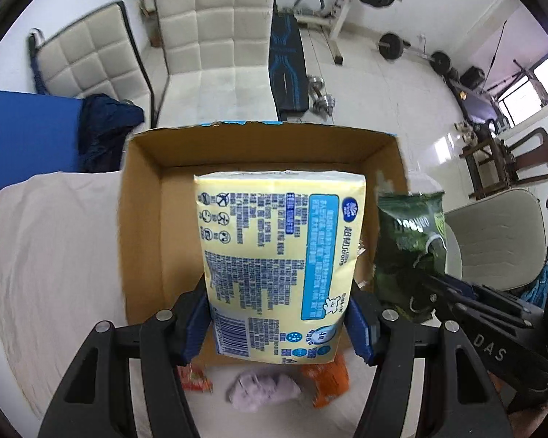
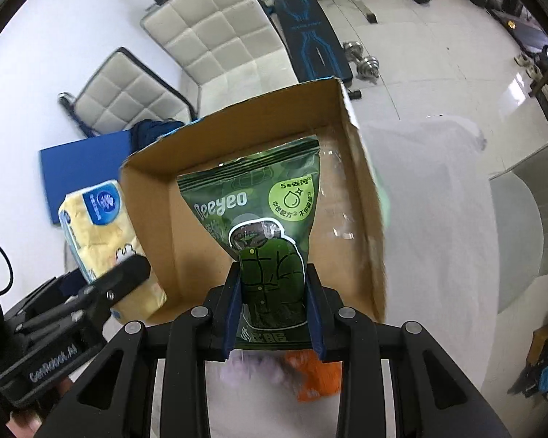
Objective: Organize soft objects
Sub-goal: 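Carry both items into the cardboard box and open both tools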
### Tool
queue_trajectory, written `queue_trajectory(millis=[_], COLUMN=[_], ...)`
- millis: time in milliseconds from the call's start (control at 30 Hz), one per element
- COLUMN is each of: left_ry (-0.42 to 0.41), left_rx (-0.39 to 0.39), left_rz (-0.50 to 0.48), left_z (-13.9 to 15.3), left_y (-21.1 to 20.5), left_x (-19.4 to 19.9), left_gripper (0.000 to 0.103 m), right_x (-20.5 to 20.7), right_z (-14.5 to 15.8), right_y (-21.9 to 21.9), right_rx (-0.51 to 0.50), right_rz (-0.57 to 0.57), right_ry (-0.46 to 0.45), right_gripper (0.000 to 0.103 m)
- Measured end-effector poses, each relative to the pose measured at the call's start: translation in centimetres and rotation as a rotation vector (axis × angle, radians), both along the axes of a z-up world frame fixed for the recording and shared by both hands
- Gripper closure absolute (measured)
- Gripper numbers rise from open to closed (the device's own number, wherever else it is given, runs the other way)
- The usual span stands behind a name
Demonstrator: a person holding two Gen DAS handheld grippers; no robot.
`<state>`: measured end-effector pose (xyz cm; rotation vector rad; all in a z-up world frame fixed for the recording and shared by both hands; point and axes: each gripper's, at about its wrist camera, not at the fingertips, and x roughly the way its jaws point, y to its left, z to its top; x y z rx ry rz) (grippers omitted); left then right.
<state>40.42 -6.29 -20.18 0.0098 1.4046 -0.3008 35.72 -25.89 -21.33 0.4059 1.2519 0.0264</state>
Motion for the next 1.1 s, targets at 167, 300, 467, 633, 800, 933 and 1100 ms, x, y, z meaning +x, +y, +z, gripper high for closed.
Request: queue_trajectory(millis=[167, 300, 467, 633, 800, 933, 1100], left_ry=[0.136, 0.197, 0.249, 0.286, 0.267, 0.238, 0.153], left_rx=[-0.069, -0.081, -0.088, -0.073, -0.049, -0.05, -0.009], left_rz=[0.002, -0.011, -0.027, -0.022, -0.019, 0.002, -0.002], left_z=[-5.0, -8.2, -10.6, -11.8, -11.5, -10.5, -8.4], left_y=[0.1, -0.1, -0.7, -1.0, -0.5, 0.7, 2.0], left_x=[3.4, 5.5, 6.7, 7.6, 8.4, 8.9, 7.8], left_gripper=[0.042, 0.042, 0.042, 0.04, 0.035, 0.021, 0.005], right_x=[5.5, 8.6, 10.3, 11.9, 12.2, 11.7, 9.1], right_z=[-4.4, -7.4, -9.6, -11.5, -11.8, -11.3, -10.2], right_y=[0.6, 1.0, 1.1, 1.3, 1.3, 1.4, 3.0], right_rx=[-0.009, -0.039, -0.081, -0.1, -0.132, -0.157, -0.205], right_rz=[-0.013, -0.01, -0.014, -0.002, -0.004, 0.0, 0.039], right_ry=[0.064, 0.104, 0.128, 0.159, 0.151, 0.13, 0.118], right_gripper=[0.07, 0.07, 0.07, 0.068, 0.05, 0.032, 0.016])
